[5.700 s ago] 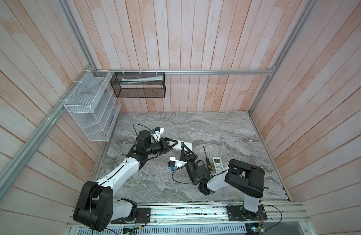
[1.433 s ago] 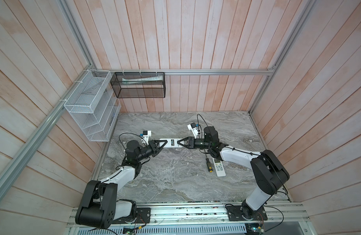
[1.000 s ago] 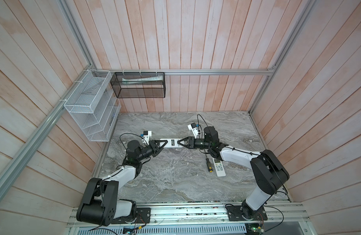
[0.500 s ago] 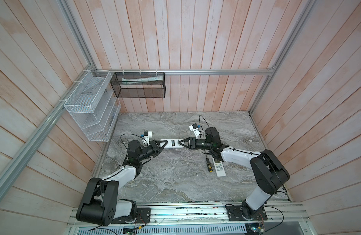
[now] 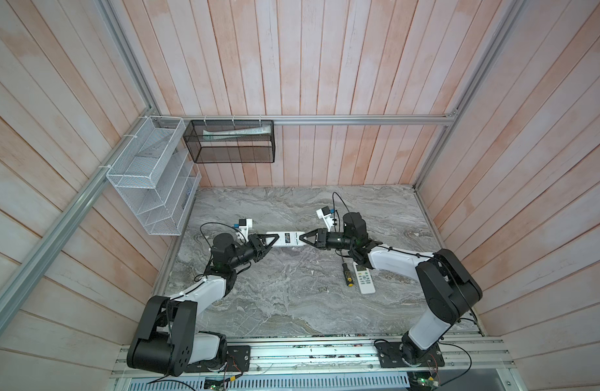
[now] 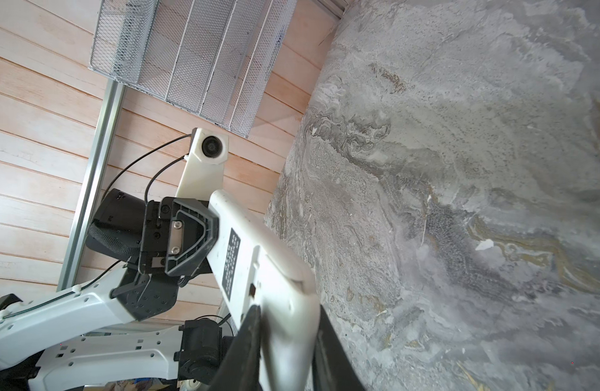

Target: Unload the batteries from the remote control

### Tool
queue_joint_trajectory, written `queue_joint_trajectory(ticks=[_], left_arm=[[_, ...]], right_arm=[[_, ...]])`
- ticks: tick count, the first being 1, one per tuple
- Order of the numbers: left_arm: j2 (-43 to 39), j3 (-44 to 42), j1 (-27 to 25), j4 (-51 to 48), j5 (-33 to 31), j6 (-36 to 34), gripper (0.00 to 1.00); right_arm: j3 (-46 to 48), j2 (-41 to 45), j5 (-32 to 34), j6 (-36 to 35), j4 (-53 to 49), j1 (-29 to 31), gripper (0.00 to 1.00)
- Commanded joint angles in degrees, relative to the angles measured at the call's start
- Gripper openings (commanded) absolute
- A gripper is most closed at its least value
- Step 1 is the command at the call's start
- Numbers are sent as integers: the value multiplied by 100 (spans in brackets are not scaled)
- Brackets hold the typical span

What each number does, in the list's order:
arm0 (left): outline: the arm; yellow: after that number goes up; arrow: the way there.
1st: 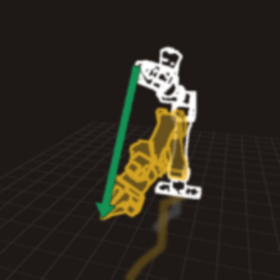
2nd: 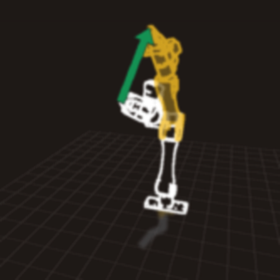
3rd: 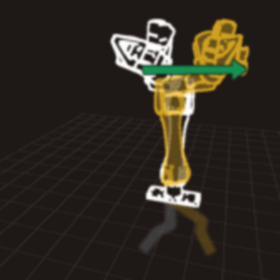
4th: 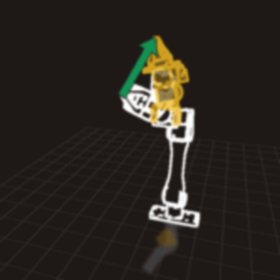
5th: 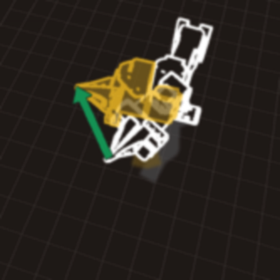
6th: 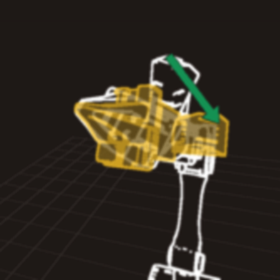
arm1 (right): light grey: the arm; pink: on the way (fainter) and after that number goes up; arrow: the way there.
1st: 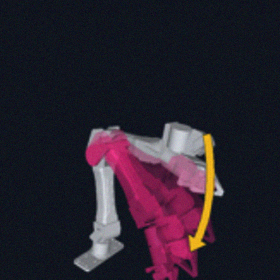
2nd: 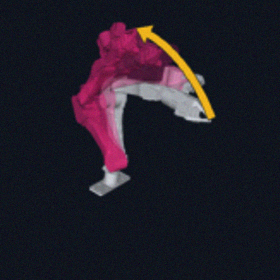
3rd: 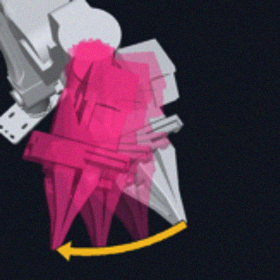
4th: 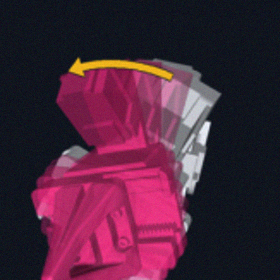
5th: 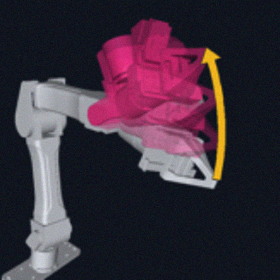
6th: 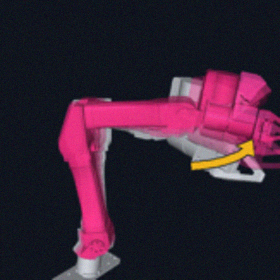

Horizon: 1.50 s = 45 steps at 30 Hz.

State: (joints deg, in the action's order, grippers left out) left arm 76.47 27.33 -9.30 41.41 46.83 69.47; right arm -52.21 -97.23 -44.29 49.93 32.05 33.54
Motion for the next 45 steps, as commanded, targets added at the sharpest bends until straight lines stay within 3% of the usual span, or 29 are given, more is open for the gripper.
queue_joint_trajectory(ticks=[1, 28, 40, 45], left_arm=[[-89, 97, 24, -353, -266, -140, 0], [-202, 70, 31, -185, -244, -31, 0], [-230, 68, 39, -271, -259, -109, 0], [-271, 70, 45, -500, -311, -265, 0]], right_arm=[[31, 240, 6, -237, 6, 9, 22], [-42, -62, -219, -47, 342, 34, 19], [-62, -147, -271, 8, 532, 39, 3], [-44, -129, -300, 3, 627, 30, 1]])
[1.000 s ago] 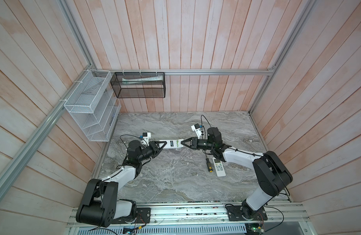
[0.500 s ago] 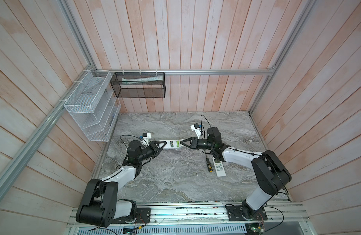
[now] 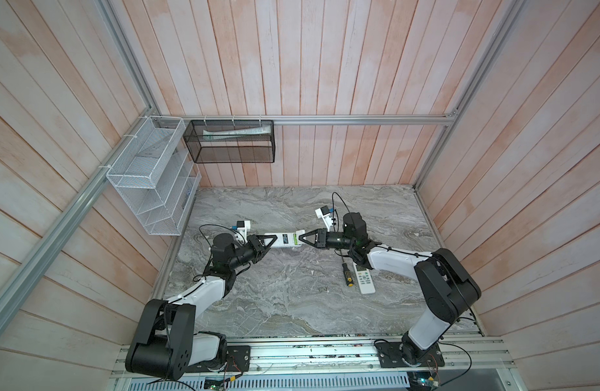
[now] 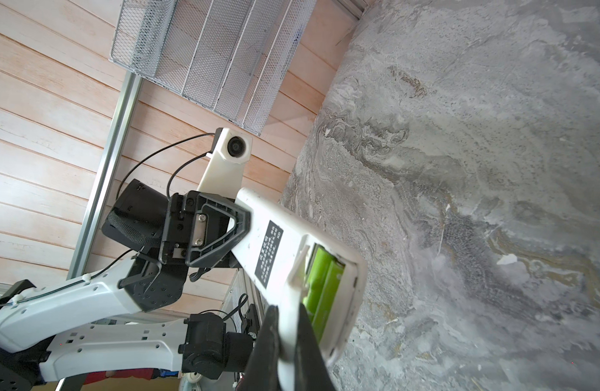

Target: Unload the batteries from the remote control

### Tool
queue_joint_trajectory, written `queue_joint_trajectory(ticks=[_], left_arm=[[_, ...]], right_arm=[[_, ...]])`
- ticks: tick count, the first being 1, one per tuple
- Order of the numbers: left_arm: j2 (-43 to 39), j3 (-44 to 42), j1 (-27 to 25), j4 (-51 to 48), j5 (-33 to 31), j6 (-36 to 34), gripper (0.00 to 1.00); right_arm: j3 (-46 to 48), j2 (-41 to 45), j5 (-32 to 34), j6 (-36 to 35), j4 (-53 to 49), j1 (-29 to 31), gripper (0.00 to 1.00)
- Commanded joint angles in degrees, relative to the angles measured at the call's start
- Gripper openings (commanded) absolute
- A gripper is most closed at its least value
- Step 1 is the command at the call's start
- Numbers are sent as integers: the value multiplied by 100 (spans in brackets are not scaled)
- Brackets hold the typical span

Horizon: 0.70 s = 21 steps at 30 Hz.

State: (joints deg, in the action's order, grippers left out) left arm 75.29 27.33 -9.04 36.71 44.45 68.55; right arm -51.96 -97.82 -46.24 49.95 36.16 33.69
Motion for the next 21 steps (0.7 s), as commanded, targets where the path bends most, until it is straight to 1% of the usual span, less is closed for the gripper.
queue_joint_trajectory(ticks=[1, 6, 12, 17, 21], left_arm=[[-162, 71, 33, -155, -102, -246, 0], [-172, -32, 173, -557, -178, -523, 0], [-203, -235, 392, -686, -117, -748, 0], [-207, -233, 392, -735, 56, -943, 0], [-216, -202, 393, -752, 190, -1089, 0]], right_arm=[[-75, -62, -112, -27, 198, 10, 1], [-116, -45, -56, -223, 12, -127, 0], [-238, -174, 367, -847, -593, -362, 0], [-582, -685, 748, -1409, -1066, -396, 0], [-868, -1249, 885, -1536, -1189, -391, 0]])
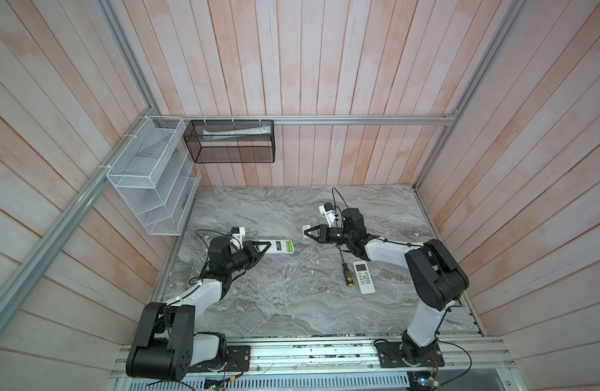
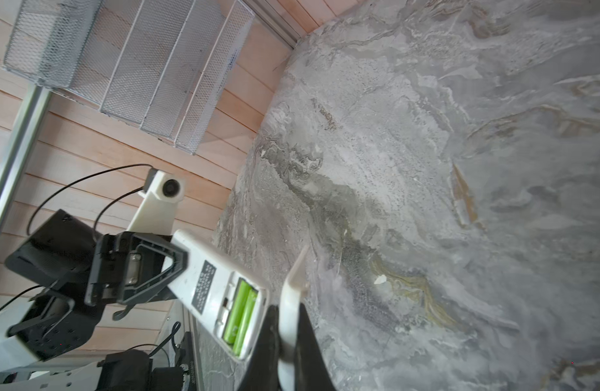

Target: Unload the batteries from the remote control

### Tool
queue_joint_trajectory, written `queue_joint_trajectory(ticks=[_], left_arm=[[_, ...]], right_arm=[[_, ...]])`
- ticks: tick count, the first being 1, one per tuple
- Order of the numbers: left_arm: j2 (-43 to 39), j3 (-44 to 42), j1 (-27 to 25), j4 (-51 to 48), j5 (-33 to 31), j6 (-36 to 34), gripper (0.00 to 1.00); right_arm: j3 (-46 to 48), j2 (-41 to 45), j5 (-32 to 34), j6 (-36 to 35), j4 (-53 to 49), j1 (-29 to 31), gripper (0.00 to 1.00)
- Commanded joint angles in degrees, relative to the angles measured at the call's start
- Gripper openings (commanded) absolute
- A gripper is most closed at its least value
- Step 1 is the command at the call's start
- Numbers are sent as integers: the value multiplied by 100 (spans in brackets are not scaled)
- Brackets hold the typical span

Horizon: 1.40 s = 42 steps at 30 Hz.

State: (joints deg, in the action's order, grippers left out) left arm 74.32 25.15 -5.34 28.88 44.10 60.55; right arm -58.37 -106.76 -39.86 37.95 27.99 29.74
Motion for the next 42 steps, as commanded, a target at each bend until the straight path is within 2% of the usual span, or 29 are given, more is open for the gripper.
queue_joint_trajectory(ticks=[1, 8, 15, 19, 27, 30, 34, 42], left_arm=[[-128, 17, 24, 14, 240, -314, 0], [-129, 23, 24, -58, 306, -430, 0], [-119, 43, 24, -140, 310, -498, 0], [-123, 39, 20, -194, 319, -527, 0], [-134, 36, 25, -241, 370, -573, 0], [-129, 110, 18, -416, 453, -720, 0], [-120, 250, 22, -730, 594, -1029, 0], [-98, 513, 25, -1429, 839, -1729, 0]], right_arm=[[-286, -477, 254, -365, -406, 2, 0], [-633, -1134, 440, -531, -657, 1, 1], [-745, -1416, 683, -712, -926, -55, 7], [-773, -1418, 899, -904, -1194, -108, 15], [-740, -1122, 1263, -1364, -1728, -253, 42], [-639, -769, 1399, -1752, -1896, -276, 51], [-320, -160, 1365, -2389, -1809, -258, 54], [680, 1193, 757, -4362, -1108, 70, 60]])
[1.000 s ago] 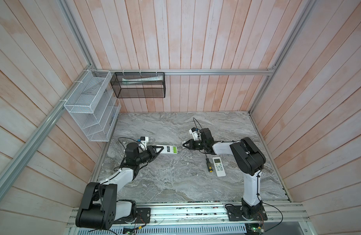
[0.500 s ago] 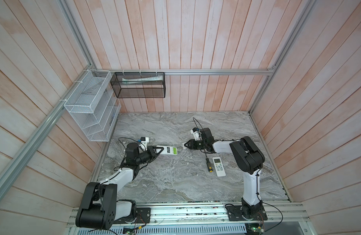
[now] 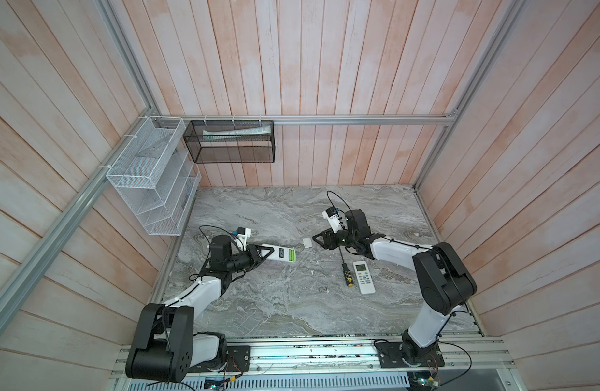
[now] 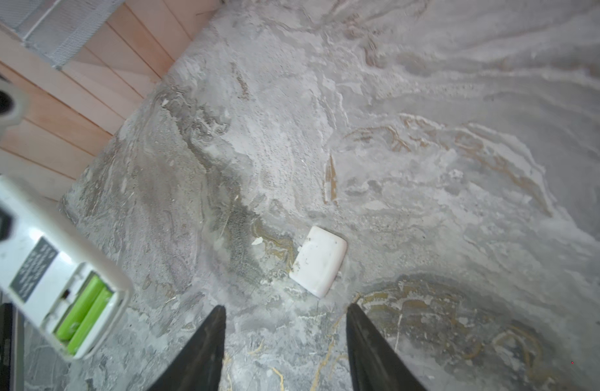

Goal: Unload the batteries from the remote control
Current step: 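Grasp the white remote with the right gripper beside the left gripper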

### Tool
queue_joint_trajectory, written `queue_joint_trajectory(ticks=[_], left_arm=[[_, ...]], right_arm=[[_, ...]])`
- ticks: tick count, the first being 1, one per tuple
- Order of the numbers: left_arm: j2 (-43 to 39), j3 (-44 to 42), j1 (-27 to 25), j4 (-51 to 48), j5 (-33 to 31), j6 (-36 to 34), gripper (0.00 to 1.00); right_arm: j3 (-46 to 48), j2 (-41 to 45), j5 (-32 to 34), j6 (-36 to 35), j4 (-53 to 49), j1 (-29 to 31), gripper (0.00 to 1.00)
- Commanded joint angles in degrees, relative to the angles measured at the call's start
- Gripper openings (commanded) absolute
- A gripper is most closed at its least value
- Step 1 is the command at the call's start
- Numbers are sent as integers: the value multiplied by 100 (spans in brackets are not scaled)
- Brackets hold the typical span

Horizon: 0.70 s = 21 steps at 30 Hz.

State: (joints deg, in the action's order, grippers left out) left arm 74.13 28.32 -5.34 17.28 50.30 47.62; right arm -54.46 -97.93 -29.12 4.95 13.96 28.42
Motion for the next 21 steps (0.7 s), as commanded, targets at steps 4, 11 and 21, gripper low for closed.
queue_joint_trajectory(ticks=[4, 11, 21], left_arm=[[-56, 271, 16, -337, 344, -594, 0], [-39, 234, -81, -162, 445, -514, 0], [-56, 340, -300, -203, 369, -490, 0]], right_arm=[[599, 799, -97, -2159, 357, 720, 70], [111, 751, 615, -2884, -268, 1477, 81], [-666, 155, 827, -2841, -692, 1937, 83]])
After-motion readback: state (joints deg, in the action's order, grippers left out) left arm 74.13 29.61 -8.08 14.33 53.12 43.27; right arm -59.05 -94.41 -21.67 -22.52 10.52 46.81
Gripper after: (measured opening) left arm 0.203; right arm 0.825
